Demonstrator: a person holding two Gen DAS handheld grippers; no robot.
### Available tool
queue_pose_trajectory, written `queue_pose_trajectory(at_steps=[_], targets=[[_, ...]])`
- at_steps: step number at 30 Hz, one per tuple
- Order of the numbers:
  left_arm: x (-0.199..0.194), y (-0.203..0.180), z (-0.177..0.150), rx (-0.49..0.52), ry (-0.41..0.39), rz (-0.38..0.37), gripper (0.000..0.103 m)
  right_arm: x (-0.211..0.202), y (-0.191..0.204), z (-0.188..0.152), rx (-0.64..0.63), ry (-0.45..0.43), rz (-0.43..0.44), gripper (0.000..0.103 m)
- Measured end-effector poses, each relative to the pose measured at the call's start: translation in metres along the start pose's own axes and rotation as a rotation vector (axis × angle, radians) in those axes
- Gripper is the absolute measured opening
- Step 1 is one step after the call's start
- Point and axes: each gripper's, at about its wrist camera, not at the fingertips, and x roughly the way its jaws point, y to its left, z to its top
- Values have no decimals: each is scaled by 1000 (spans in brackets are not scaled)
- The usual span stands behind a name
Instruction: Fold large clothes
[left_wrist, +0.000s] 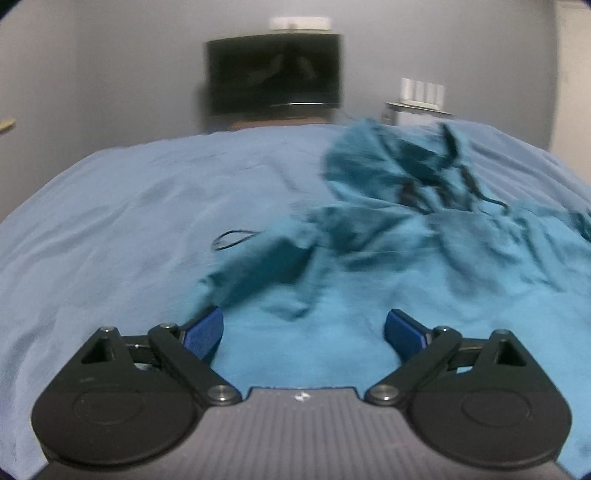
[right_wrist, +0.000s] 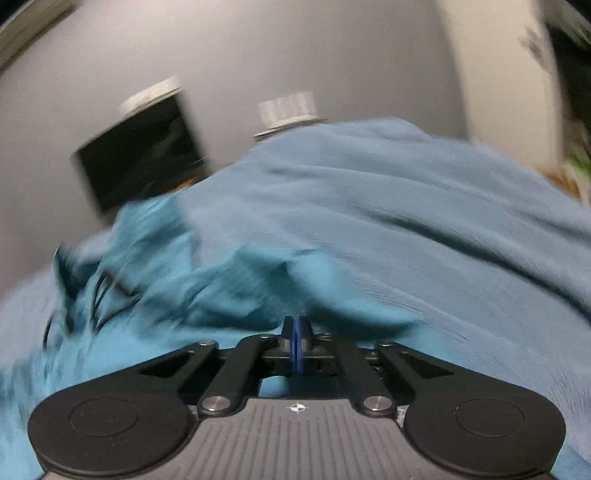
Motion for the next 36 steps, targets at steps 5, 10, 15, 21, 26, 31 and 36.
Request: queue_pose_trajectory(at_steps=[5, 10, 15, 21, 26, 31, 36], targets=[[-25, 2, -1, 31, -12, 46, 96, -21, -20, 1, 41, -6, 22, 18], [-74, -34, -6, 127, -72, -30, 97, -76, 2, -10, -62, -54, 81, 45], [-104, -78, -32, 266, -62, -76, 97, -115, 48, -43, -297, -5, 179, 48], [-103, -71, -74, 292, 57, -31, 97, -120, 70, -95, -639, 27, 74, 51], [-115, -34, -85, 127, 118, -31, 100, -112, 26, -77, -391, 64, -19, 62], [-138, -4, -84, -24, 131, -37, 100, -117, -22, -62, -162, 65, -169, 48], [-170, 38, -87, -264, 118, 38, 100, -139, -49, -53, 14, 49, -158, 58]])
